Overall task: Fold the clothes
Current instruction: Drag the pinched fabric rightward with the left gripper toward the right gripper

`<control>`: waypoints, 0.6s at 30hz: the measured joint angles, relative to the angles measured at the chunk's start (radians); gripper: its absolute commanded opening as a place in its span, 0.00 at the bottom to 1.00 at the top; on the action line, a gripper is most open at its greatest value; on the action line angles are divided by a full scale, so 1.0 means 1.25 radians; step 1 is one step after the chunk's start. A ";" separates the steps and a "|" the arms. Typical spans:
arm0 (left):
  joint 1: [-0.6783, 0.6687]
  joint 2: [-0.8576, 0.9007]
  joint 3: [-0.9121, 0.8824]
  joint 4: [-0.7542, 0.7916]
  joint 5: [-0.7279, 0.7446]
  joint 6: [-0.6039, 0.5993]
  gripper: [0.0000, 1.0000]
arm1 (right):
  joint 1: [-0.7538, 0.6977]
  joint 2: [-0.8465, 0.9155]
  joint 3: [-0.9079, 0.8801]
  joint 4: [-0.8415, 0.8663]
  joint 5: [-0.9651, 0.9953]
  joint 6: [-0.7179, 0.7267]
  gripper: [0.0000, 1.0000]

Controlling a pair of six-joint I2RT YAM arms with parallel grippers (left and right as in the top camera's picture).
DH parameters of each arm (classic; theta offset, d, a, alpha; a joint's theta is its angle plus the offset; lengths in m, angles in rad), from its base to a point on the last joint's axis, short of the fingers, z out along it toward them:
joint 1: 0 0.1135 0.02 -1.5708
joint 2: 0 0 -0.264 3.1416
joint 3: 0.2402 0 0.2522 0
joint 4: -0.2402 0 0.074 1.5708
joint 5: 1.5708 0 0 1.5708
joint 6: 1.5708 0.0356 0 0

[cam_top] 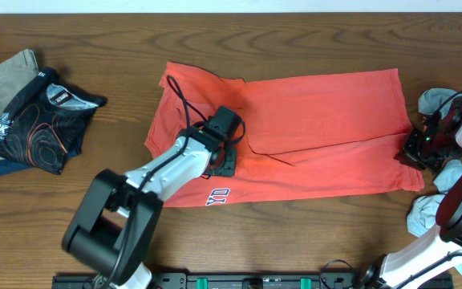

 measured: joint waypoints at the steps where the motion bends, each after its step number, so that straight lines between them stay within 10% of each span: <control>1: 0.000 -0.013 -0.003 0.011 0.000 0.001 0.46 | 0.000 0.000 -0.004 0.008 0.011 -0.001 0.16; 18: -0.197 -0.091 -0.004 0.229 0.039 0.036 0.60 | 0.000 -0.061 -0.108 0.132 0.020 0.001 0.14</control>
